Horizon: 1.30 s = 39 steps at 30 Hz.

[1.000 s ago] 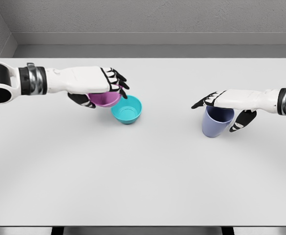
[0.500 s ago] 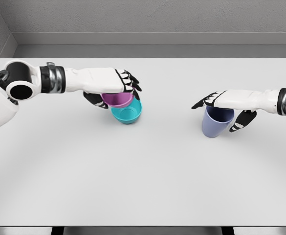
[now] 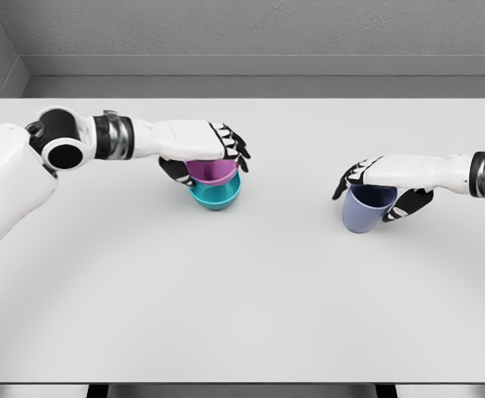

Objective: Stacking bowl and cup with both arms

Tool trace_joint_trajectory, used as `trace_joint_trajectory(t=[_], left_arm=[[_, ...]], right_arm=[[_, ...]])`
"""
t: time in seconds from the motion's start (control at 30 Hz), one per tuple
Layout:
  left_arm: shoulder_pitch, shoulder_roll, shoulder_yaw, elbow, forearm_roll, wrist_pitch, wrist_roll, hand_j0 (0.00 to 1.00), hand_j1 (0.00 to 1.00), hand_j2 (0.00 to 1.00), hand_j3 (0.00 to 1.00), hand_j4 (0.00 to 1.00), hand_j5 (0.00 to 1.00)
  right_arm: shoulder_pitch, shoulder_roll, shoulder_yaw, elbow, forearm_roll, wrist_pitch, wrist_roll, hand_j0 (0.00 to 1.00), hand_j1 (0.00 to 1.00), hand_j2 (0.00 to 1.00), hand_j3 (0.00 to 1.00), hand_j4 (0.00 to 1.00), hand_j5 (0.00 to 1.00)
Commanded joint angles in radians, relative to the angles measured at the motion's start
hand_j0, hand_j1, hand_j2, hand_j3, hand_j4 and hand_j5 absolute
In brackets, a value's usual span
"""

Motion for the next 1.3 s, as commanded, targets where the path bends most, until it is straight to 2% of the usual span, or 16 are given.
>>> trace_joint_trajectory(t=[0.0, 0.57, 0.77, 1.1, 1.2, 1.27], left_arm=[[0.0, -0.006, -0.007, 0.002, 0.005, 0.003, 0.001, 0.81, 0.81, 0.81, 0.81, 0.81, 0.81], [0.005, 0.006, -0.009, -0.009, 0.008, 0.003, 0.001, 0.84, 0.84, 0.84, 0.84, 0.84, 0.84], [0.008, 0.006, -0.007, -0.014, 0.008, 0.003, 0.001, 0.99, 0.99, 0.99, 0.99, 0.99, 0.99], [0.005, 0.011, 0.001, -0.017, 0.013, 0.003, 0.001, 1.0, 1.0, 1.0, 1.0, 1.0, 1.0], [0.006, 0.085, 0.005, -0.11, 0.026, 0.003, 0.001, 1.0, 1.0, 1.0, 1.0, 1.0, 1.0], [0.006, 0.117, 0.005, -0.127, 0.071, 0.003, 0.001, 1.0, 1.0, 1.0, 1.0, 1.0, 1.0]], right_arm=[[0.0, 0.0, 0.002, 0.0, -0.003, 0.001, 0.001, 0.71, 0.71, 0.71, 0.71, 0.71, 0.71], [-0.028, -0.012, -0.001, -0.002, -0.003, 0.001, 0.001, 0.71, 0.71, 0.71, 0.71, 0.71, 0.71], [-0.038, -0.012, -0.001, -0.005, -0.003, 0.001, 0.001, 0.71, 0.71, 0.71, 0.71, 0.71, 0.71], [-0.061, -0.012, -0.001, -0.009, -0.006, -0.007, 0.001, 0.71, 0.71, 0.71, 0.71, 0.71, 0.71], [-0.072, -0.012, -0.001, -0.009, -0.008, -0.013, 0.001, 0.71, 0.71, 0.71, 0.71, 0.71, 0.71], [-0.075, -0.011, -0.003, -0.009, -0.009, -0.013, 0.001, 0.71, 0.71, 0.71, 0.71, 0.71, 0.71]])
